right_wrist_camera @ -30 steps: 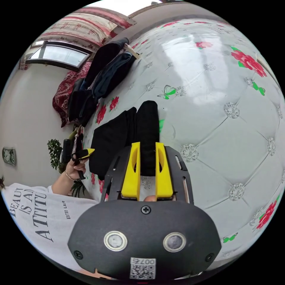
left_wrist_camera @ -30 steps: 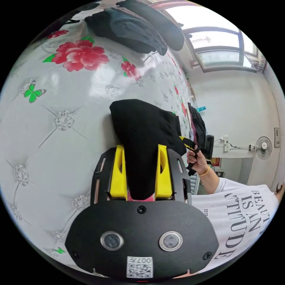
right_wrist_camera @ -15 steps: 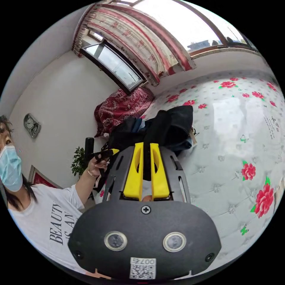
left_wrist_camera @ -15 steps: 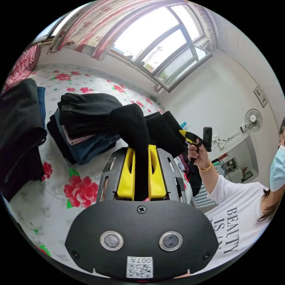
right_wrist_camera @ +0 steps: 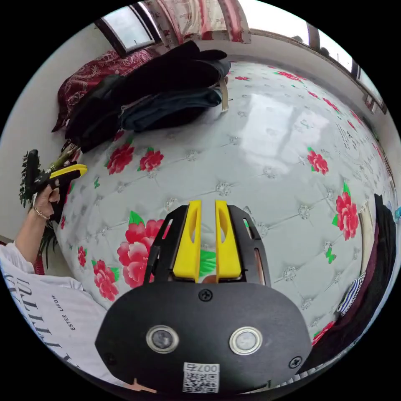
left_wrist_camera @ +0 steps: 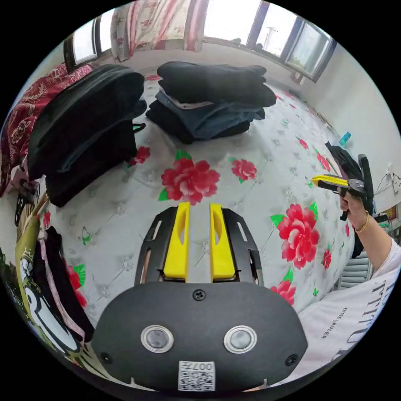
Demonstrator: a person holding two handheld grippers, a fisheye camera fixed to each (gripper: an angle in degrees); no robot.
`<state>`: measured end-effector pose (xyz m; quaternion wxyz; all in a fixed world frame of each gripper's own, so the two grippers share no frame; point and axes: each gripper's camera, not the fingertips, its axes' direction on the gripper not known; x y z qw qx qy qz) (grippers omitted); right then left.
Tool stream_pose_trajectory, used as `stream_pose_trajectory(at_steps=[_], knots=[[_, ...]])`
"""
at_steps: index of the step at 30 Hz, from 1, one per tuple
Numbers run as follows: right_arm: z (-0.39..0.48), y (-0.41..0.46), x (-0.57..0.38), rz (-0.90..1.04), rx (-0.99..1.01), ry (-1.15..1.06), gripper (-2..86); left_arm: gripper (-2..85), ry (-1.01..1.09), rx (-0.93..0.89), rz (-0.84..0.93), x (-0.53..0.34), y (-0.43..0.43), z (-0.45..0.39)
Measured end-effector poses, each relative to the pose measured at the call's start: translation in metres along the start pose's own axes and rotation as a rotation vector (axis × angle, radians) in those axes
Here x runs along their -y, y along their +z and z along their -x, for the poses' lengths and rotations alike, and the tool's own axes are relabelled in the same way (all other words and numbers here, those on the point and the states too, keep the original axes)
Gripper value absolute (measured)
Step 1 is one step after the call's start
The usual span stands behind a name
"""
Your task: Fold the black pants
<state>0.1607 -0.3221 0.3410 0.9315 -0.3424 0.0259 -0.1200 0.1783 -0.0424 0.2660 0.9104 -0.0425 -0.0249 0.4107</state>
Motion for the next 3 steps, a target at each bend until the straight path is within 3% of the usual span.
stream_pose_trajectory(at_steps=[3], knots=[[0.032, 0.009, -0.079, 0.086, -0.121, -0.073, 2.6, 6.4, 0.077, 0.043, 0.138, -0.058, 0.013, -0.052]])
